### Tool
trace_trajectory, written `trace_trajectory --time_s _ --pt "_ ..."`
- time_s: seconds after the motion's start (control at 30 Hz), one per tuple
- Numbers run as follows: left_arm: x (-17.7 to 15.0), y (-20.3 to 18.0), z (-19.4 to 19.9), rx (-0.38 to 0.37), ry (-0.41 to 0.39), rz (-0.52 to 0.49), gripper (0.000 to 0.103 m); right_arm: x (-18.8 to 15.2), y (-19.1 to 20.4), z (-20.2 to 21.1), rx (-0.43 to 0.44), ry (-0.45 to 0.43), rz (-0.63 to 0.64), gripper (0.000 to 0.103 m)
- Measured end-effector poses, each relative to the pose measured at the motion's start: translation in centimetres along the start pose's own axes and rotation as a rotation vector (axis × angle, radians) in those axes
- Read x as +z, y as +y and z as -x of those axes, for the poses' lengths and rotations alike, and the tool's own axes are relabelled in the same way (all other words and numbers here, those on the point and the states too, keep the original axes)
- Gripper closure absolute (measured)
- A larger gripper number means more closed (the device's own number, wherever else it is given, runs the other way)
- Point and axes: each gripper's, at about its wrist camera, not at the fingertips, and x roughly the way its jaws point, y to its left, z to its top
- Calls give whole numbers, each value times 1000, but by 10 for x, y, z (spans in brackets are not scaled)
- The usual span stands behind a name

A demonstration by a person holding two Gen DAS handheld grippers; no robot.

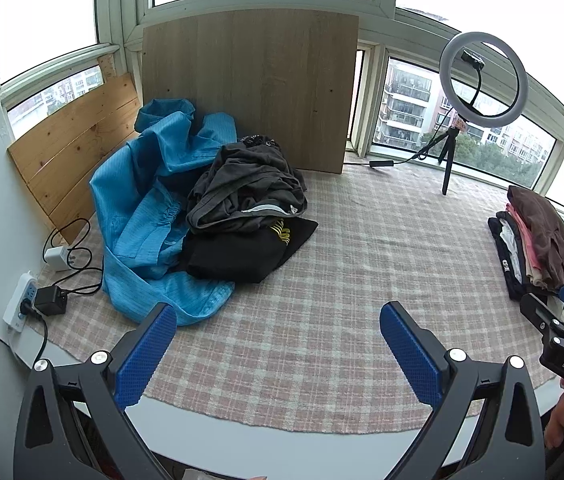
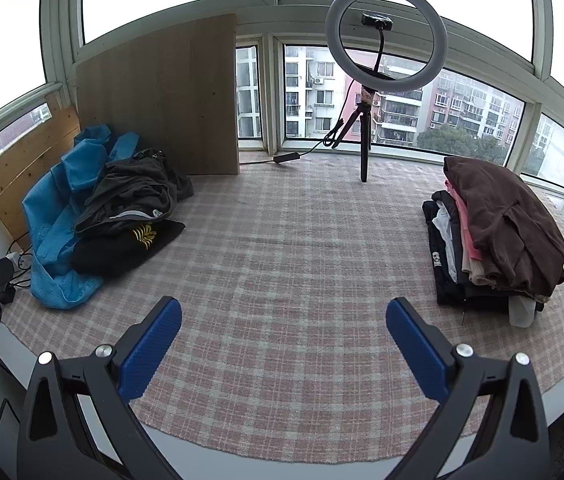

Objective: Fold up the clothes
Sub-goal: 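Move both grippers toward the pile of blue and black clothes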

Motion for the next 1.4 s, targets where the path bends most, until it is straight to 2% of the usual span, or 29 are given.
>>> trace_trajectory --time_s 0.5,0.97,1.17,1.27,1.4 --pt "1 -14 -8 -19 -2 -21 1 -3 -15 0 -30 2 -14 0" --pt "7 -18 -5 -1 -58 -74 1 4 -15 0 -64 -30 -10 0" --pt "14 -5 -5 19 -67 -40 3 13 -4 3 -63 -76 19 0" --pt "19 7 -2 46 -85 -14 3 24 6 4 -74 -107 44 0" --pt "28 25 -1 100 -106 13 3 39 21 1 -47 -132 75 0"
